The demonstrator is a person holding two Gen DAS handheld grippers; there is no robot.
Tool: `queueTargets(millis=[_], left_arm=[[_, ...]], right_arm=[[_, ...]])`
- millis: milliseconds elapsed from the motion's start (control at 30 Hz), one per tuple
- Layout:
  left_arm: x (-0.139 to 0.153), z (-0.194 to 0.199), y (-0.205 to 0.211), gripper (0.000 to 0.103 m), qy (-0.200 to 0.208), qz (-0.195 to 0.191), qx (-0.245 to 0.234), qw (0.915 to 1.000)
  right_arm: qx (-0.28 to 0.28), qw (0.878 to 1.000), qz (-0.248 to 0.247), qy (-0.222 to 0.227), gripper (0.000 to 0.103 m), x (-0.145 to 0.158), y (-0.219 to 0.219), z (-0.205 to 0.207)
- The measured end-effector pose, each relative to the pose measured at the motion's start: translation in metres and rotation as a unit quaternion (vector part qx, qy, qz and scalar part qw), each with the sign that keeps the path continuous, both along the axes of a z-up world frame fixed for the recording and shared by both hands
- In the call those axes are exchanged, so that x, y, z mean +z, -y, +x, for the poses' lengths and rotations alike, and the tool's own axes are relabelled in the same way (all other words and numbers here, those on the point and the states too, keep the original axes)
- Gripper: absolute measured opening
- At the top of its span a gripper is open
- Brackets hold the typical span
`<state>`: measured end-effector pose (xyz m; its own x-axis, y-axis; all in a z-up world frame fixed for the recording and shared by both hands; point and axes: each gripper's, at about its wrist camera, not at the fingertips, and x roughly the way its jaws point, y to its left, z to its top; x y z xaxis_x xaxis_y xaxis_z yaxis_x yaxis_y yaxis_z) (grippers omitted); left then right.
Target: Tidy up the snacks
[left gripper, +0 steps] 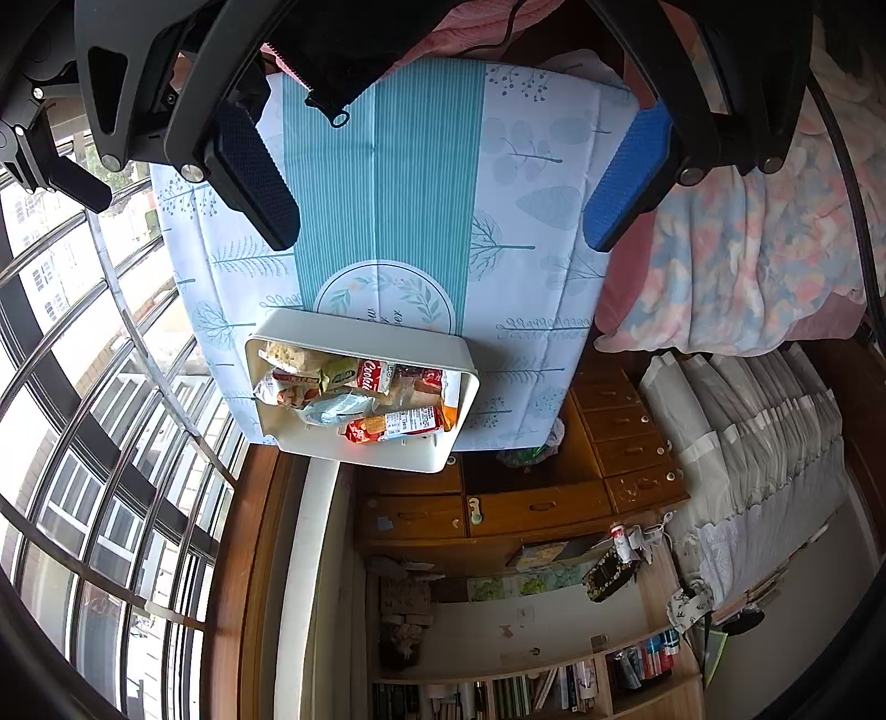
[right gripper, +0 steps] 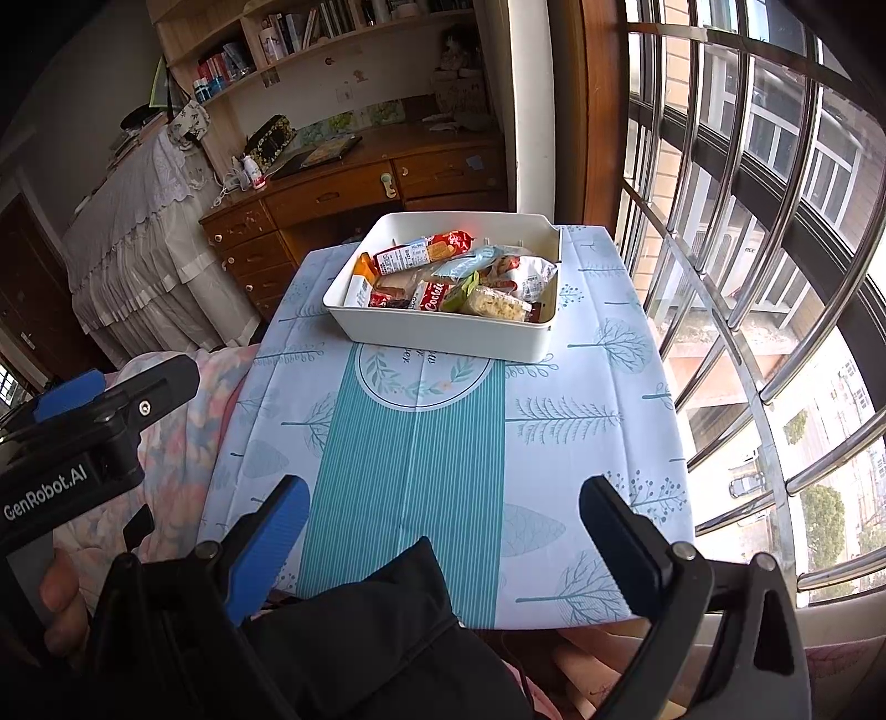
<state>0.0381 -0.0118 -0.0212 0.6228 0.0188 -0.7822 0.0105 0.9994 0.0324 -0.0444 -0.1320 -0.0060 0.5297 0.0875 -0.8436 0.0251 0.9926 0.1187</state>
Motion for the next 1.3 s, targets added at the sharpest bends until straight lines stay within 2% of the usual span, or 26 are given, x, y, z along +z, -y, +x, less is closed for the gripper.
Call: queueTargets(millis=[1300], left_arm=[[0.0028, 0.0024, 0.0029, 0.102, -0.005, 0.001, -0.001, 1.0]], right_arm=[[0.0, 1.0, 0.002, -0.006, 0.099, -0.0025, 0.001, 0.0009]])
